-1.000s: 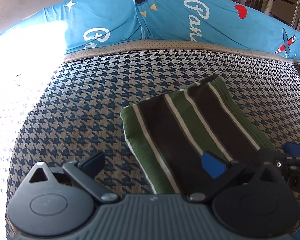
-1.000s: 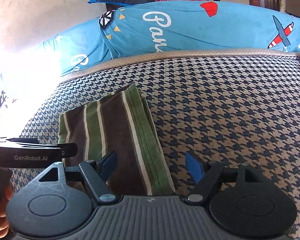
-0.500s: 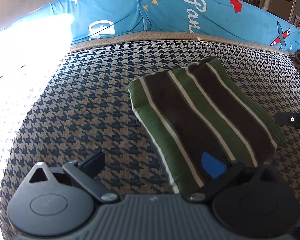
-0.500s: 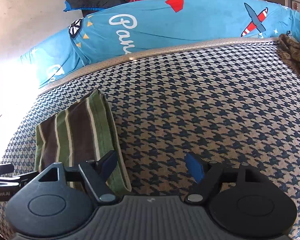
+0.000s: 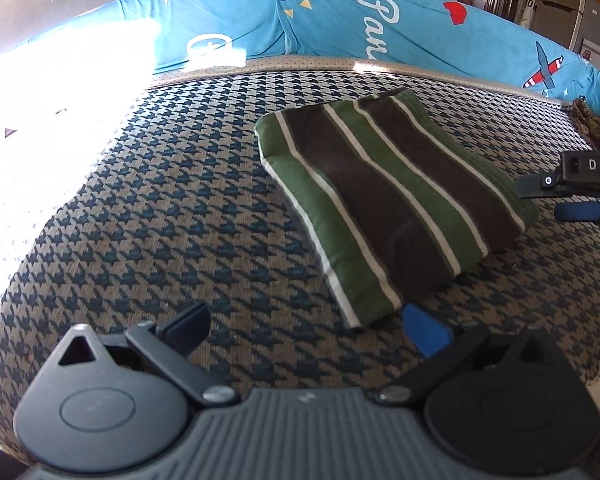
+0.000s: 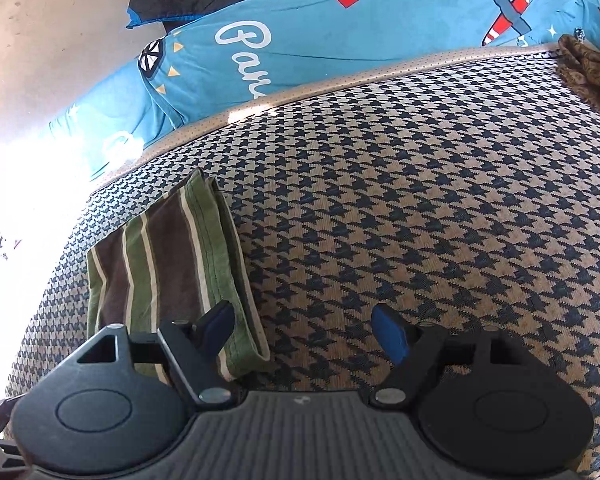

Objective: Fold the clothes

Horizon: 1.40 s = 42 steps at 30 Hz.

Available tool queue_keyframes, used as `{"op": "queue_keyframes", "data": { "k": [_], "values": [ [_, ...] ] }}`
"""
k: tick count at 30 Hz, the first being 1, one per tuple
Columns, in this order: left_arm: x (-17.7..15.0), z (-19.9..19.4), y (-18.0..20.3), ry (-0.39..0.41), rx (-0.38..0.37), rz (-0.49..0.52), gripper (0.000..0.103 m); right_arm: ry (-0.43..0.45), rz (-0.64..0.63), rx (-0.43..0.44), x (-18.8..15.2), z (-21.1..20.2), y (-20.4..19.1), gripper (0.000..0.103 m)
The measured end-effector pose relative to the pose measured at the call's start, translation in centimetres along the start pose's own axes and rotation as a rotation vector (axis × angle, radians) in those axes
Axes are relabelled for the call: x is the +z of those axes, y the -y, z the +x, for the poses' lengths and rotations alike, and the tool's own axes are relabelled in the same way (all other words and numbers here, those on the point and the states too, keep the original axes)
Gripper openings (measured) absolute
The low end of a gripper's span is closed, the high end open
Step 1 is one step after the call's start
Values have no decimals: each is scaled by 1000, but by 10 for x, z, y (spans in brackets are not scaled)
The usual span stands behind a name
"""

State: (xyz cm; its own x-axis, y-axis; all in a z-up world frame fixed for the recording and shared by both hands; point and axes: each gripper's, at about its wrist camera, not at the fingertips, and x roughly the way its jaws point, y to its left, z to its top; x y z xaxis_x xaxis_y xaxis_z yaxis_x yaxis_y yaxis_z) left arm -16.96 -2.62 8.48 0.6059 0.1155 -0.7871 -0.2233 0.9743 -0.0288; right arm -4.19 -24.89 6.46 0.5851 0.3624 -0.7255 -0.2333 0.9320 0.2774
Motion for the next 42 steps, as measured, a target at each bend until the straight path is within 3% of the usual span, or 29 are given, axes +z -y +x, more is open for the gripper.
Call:
{"op": "queue_keyframes", "data": {
  "k": [10,21,35,42],
  "values": [
    [-14,8,-3,-78,38,-28,103,-23,1,38,-6,-8,-8,75],
    [-16,11,2,-70,58,-11,103,-66,22,46,-9,-10,-14,75],
    [-15,16,0,-81,61,-5,103,-56,78,56,-8,-18,-12,80],
    [-10,18,-5,-94,37,-7,103,-45,100,111,-9,-19,-7,81]
  ]
}}
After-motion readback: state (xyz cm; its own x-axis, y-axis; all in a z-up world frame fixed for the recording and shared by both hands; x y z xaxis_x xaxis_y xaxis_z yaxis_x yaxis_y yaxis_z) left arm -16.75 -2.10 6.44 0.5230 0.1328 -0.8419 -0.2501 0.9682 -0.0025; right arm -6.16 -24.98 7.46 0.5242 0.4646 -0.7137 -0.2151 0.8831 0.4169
